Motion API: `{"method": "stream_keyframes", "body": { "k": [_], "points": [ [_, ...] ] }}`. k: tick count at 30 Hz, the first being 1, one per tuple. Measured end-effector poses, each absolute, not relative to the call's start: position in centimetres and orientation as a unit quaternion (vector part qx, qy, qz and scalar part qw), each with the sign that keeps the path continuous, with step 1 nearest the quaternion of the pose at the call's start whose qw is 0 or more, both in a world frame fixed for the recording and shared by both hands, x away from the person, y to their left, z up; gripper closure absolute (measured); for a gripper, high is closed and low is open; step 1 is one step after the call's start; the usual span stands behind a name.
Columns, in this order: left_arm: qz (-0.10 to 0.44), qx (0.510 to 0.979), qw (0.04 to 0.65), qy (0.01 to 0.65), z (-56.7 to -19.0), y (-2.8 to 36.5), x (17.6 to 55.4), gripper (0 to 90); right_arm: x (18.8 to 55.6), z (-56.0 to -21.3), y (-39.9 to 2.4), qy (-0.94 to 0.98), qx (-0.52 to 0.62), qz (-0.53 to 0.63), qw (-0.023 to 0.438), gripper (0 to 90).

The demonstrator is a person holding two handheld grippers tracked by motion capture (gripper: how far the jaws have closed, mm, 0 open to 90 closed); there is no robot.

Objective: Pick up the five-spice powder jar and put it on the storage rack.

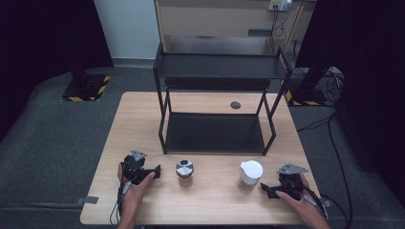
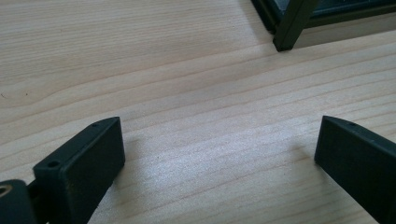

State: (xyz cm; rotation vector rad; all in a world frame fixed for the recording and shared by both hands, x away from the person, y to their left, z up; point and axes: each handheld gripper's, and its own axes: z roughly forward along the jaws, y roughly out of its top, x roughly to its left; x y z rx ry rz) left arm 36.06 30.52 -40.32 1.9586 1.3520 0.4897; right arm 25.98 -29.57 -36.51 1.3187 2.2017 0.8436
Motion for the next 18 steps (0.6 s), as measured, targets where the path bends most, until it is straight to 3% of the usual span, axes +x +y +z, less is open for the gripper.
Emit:
{"method": "stream_keyframes", "body": {
  "k": [18],
  "points": [
    [0.192, 0.775, 0.353, 0.488, -38.9, 29.9, 34.4, 2.2, 25.9, -36.5, -29.5, 0.795, 0.477, 0.305, 0.219, 1.4]
  ]
}}
